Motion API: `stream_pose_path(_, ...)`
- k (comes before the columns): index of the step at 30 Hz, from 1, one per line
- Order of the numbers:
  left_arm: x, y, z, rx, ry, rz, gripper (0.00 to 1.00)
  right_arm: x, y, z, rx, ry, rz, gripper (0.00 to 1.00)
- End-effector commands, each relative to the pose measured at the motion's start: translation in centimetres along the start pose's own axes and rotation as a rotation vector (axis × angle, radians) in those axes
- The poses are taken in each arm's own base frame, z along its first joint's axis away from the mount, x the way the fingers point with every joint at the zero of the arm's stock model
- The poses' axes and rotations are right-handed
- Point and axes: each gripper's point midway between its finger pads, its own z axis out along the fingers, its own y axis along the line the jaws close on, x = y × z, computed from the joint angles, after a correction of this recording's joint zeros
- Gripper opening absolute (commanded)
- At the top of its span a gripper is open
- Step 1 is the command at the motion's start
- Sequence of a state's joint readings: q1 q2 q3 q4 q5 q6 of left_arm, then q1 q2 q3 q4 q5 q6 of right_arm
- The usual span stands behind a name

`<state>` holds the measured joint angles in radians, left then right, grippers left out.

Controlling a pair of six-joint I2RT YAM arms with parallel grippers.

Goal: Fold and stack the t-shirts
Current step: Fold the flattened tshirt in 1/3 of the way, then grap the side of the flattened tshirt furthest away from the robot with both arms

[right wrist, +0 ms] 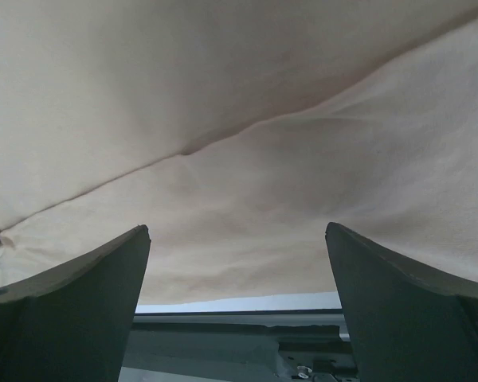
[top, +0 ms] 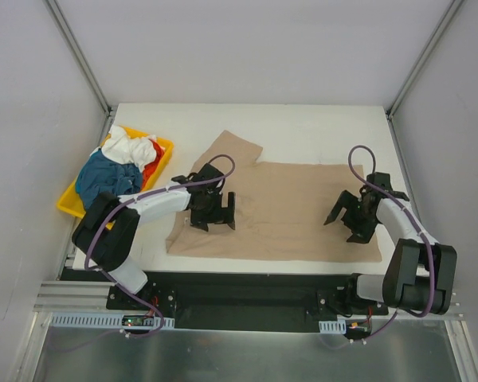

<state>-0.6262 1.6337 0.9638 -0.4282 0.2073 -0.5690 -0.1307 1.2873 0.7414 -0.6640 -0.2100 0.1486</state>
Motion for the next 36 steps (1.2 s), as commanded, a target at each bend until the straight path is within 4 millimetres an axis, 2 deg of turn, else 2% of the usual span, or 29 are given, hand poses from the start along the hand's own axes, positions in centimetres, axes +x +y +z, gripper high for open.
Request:
stream_pose_path(1, 0.8, 0.9, -0.2, 0.001, -0.038, -0.067, 0.99, 1.1, -0.2, 1.3, 0.0, 0.029, 0.023, 0.97)
stream_pose_path(2, 1.7, 1.5, 0.1, -0.011, -0.021, -0.085, 0.99, 1.5, -0.2, 1.5, -0.002, 0.04, 0.028, 0.97)
stream_pose_path(7, 3.5, 2.9, 0.0, -0.03, -0.019, -0.125, 0.99, 3.6, -1.2, 2.4, 0.018, 0.092, 0.046, 0.97)
stream_pose_path(11, 3.8, 2.5, -0.8, 0.001, -0.033, -0.131, 0.99, 4.4, -1.4, 2.0, 0.015, 0.096, 0.059, 0.97)
stream_pose_path(15, 1.9, 1.0, -2.3, 0.041, -0.097, -0.099, 0.99, 2.9, -0.2, 0.3, -0.029, 0.021, 0.02, 0.97)
stream_pose_path(16, 0.5, -0.1, -3.3, 0.065, -0.133, -0.068, 0.99, 1.6, 0.5, -0.7, -0.043, -0.017, 0.006, 0.97)
stream_pose_path(18, -1.0, -0.7, -4.1, 0.059, -0.157, -0.041, 0.99, -0.1, 1.1, -1.9, -0.048, -0.078, -0.019, 0.97)
stream_pose_path(19, -2.9, -1.9, -5.4, 0.075, -0.202, -0.004, 0.99, -1.7, 2.1, -3.1, -0.067, -0.129, -0.035, 0.97)
stream_pose_path(20, -3.9, -1.4, -5.5, 0.037, -0.215, -0.007, 0.99, -2.8, 2.6, -3.7, -0.075, -0.167, -0.044, 0.97)
stream_pose_path(21, -6.1, -2.3, -6.8, 0.044, -0.27, 0.012, 0.99, -3.7, 3.0, -4.1, -0.082, -0.187, -0.048, 0.97)
stream_pose_path(23, -9.0, -1.8, -8.0, 0.026, -0.324, -0.017, 0.99, -6.3, 4.7, -5.7, -0.118, -0.261, -0.058, 0.97)
stream_pose_path(24, -11.6, -2.2, -8.8, 0.033, -0.363, -0.028, 0.99, -7.0, 5.1, -6.0, -0.125, -0.275, -0.059, 0.97)
stream_pose_path(25, -13.1, -2.0, -9.2, 0.031, -0.382, -0.044, 0.99, -7.7, 5.5, -6.0, -0.131, -0.279, -0.057, 0.97)
stream_pose_path(26, -15.2, -0.9, -9.8, 0.017, -0.412, -0.079, 0.99, -9.0, 6.4, -6.9, -0.148, -0.31, -0.065, 0.97)
stream_pose_path(27, -18.0, -0.9, -10.1, 0.005, -0.444, -0.073, 0.99, -9.6, 6.7, -7.1, -0.153, -0.318, -0.068, 0.97)
stream_pose_path(28, -19.5, -0.7, -10.3, -0.008, -0.46, -0.072, 0.99, -10.2, 6.7, -6.7, -0.14, -0.311, -0.069, 0.97)
stream_pose_path(29, -21.2, 0.5, -9.0, -0.037, -0.443, -0.086, 0.99, -11.0, 7.1, -7.2, -0.141, -0.331, -0.082, 0.97)
stream_pose_path(30, -24.1, -0.5, -10.8, -0.021, -0.505, -0.043, 0.99, -11.3, 7.1, -7.1, -0.133, -0.332, -0.087, 0.97)
stream_pose_path(31, -25.6, -0.5, -10.8, -0.023, -0.519, -0.034, 0.99, -11.8, 6.9, -6.8, -0.112, -0.332, -0.088, 0.97)
stream_pose_path(32, -26.9, 0.1, -8.8, -0.037, -0.491, -0.027, 0.99, -12.1, 6.7, -6.5, -0.094, -0.319, -0.086, 0.97)
stream_pose_path(33, -29.7, -0.6, -10.7, -0.02, -0.56, 0.01, 0.99, -12.2, 6.5, -6.0, -0.079, -0.31, -0.084, 0.97)
stream_pose_path(34, -30.9, -0.9, -10.7, -0.005, -0.571, 0.026, 0.99, -12.4, 6.4, -5.7, -0.069, -0.303, -0.083, 0.97)
stream_pose_path(35, -31.9, -0.3, -8.6, -0.01, -0.546, 0.037, 0.98, -12.4, 6.1, -4.9, -0.058, -0.278, -0.079, 0.97)
stream_pose_path(36, -34.2, -0.5, -10.4, 0.001, -0.611, 0.053, 0.97, -12.5, 6.2, -4.6, -0.058, -0.27, -0.079, 0.97)
